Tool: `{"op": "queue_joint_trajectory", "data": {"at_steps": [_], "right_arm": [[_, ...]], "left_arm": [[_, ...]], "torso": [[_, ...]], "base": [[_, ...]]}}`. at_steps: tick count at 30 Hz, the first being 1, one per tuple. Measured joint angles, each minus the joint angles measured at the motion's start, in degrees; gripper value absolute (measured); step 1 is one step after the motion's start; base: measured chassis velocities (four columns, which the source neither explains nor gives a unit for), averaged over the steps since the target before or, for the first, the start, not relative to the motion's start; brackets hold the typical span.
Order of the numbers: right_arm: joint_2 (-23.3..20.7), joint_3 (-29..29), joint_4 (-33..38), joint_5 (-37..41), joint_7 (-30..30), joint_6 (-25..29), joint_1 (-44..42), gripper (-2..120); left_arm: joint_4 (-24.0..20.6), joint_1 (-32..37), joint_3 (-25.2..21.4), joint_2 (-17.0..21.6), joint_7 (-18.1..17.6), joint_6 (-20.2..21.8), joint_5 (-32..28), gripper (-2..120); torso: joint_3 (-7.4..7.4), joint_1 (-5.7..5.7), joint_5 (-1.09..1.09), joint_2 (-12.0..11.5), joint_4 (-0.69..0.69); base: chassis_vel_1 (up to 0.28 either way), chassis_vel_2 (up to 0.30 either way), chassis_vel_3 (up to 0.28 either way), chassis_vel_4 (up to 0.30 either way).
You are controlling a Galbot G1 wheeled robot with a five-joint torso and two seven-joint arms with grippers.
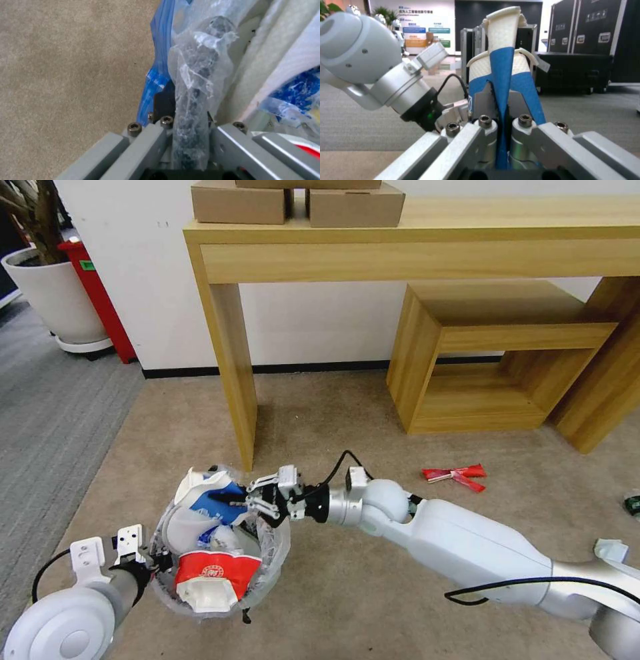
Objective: Pick up the trash bin and place the garbage on the floor into it.
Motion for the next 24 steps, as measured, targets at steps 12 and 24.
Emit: {"op": "queue_joint_trajectory", "data": {"at_steps": [12,24], "right_arm": [[0.23,-1.91,-0.24,-2.16,-0.13,-0.03,-1.28,14],[-0.48,-1.11,0.39,-1.96,-0.21,-0.25,-1.52,57]], "left_arm": [[-0.40,0.68,-0.33,-0.36,-0.36,-0.03,0.24,0],[-1.04,1.79,-0.85,-0.85,-0.57,-0.04,0.59,0]], "torso": [[0.00,0.00,0.00,0.00,0.00],[0.00,-0.01,0.01,0.00,0.00]], "base": [[0.000,0.000,0.000,0.000],[0.000,0.000,0.000,0.000]]}}
